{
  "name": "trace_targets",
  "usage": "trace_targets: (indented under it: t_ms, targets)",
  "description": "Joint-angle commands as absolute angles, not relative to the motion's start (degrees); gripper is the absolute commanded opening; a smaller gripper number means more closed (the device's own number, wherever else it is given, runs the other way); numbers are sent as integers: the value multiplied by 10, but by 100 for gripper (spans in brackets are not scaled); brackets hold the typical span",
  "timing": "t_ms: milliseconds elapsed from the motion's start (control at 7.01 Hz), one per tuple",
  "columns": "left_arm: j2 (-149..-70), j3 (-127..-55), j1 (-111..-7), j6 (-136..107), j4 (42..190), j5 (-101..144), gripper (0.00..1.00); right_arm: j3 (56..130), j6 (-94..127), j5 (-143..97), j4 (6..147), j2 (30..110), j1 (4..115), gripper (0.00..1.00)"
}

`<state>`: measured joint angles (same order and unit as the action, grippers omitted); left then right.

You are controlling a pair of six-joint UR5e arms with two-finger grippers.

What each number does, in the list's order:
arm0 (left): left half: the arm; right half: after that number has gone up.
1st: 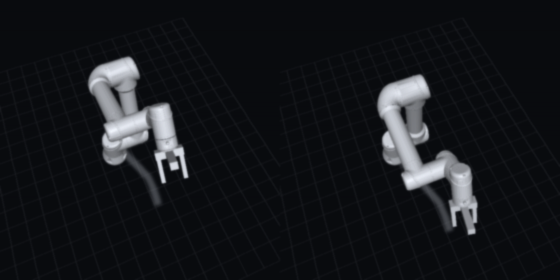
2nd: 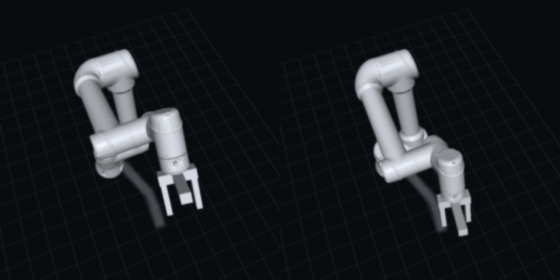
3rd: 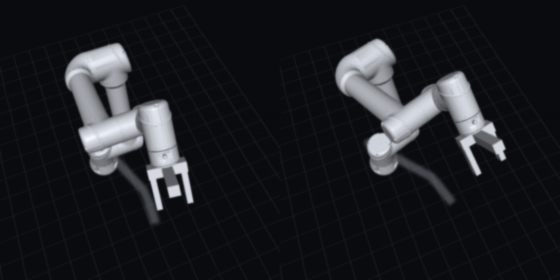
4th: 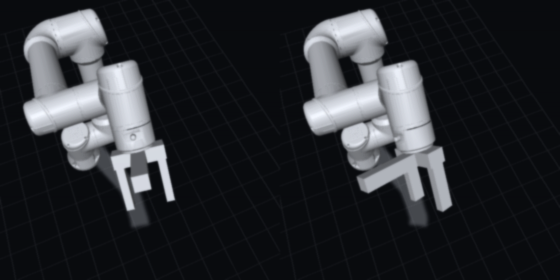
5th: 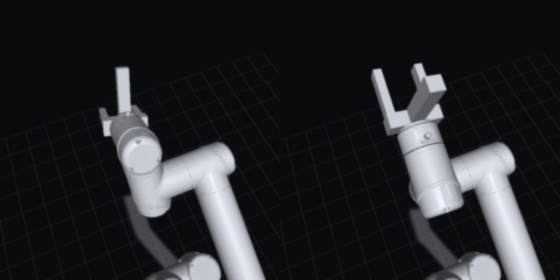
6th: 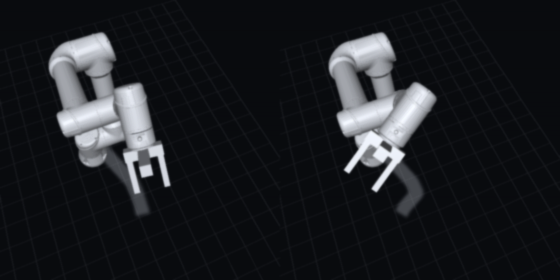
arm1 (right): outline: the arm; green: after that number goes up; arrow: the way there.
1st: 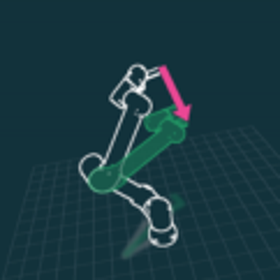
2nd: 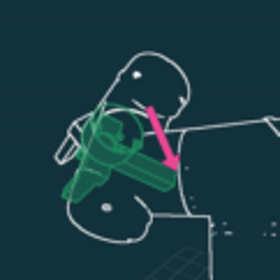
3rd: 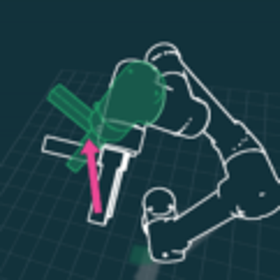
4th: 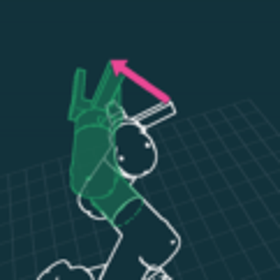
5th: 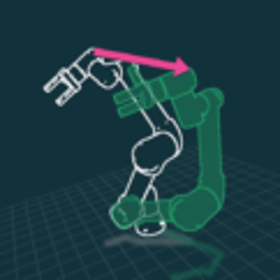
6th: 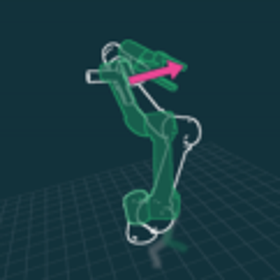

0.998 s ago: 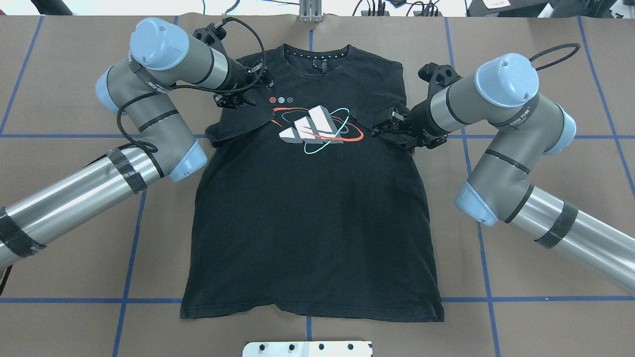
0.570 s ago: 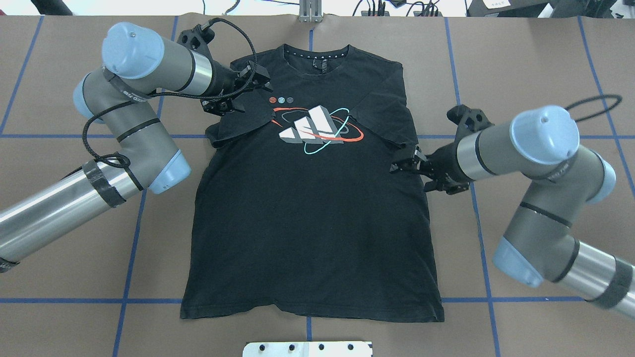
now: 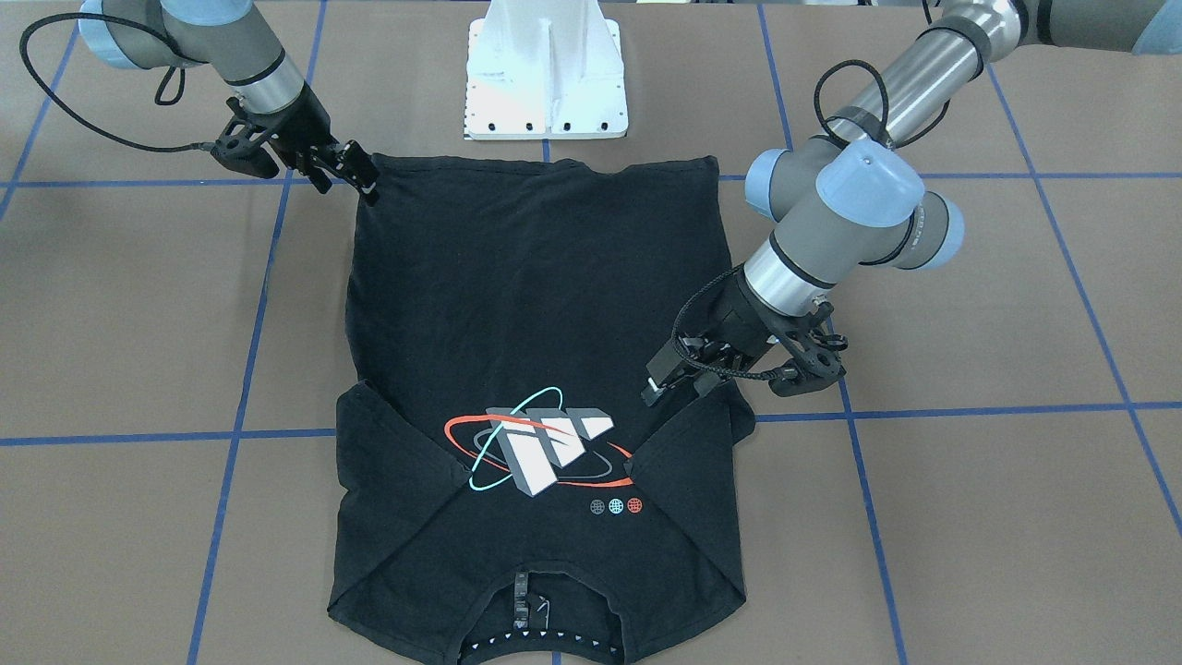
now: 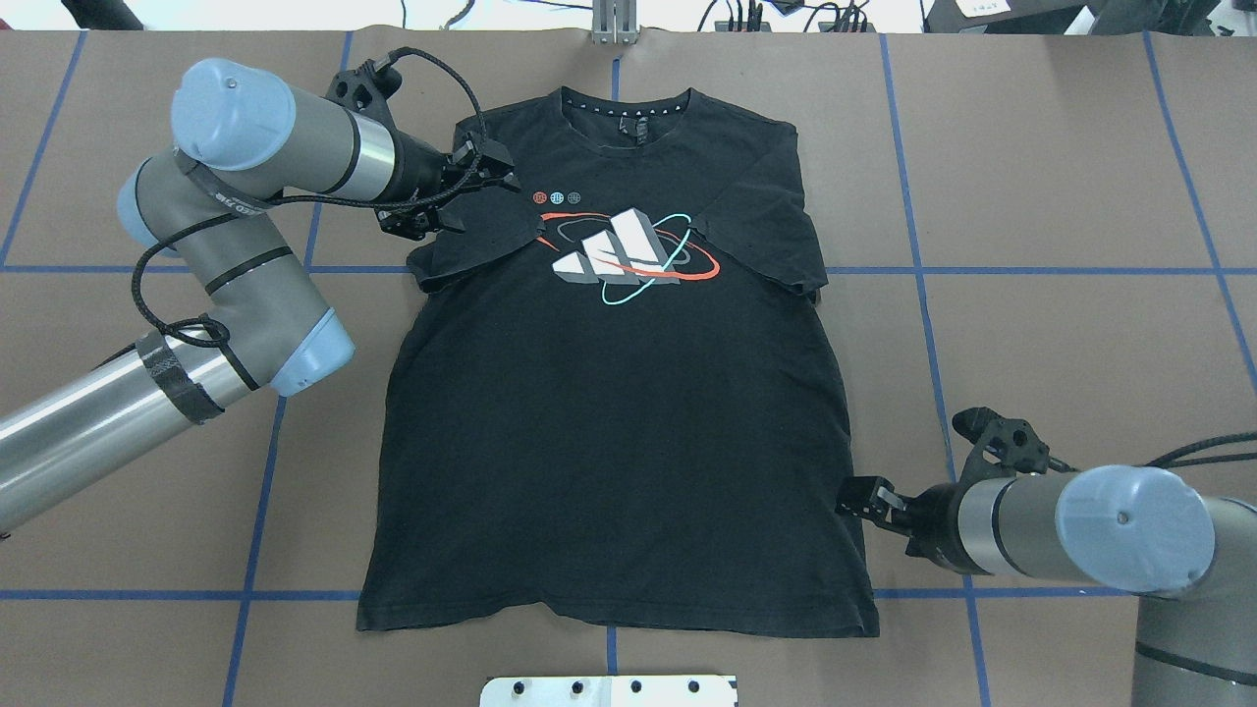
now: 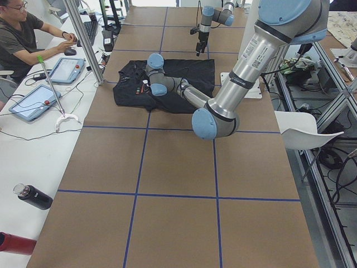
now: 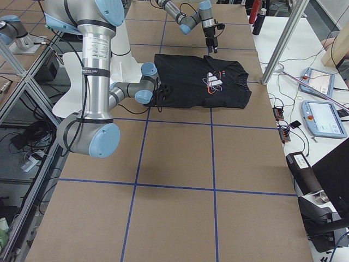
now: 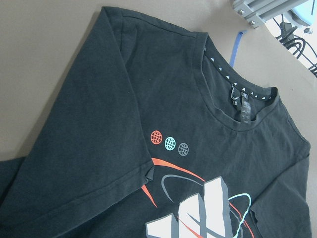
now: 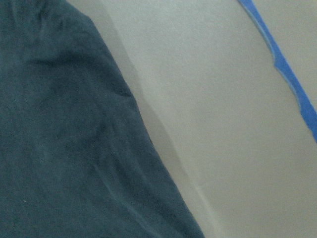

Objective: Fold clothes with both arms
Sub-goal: 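Move the right gripper down to the hem corner nearest the robot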

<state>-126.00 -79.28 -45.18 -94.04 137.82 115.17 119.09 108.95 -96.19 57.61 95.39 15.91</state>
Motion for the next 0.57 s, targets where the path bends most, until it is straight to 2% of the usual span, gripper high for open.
trace_targets:
  t_ms: [0,285,428]
  targets:
    - [-1259,-793,-452,-941,1378,1151,92,1201,1135,-898,594,963,85,93]
    - [-1257,-793,-452,-940,1379,1151,92,1208,1165,-869,624,962,51,82]
    - [-1257,-793,-452,-941,1379,1150,92,1214,1167,-868,632,961,49,65]
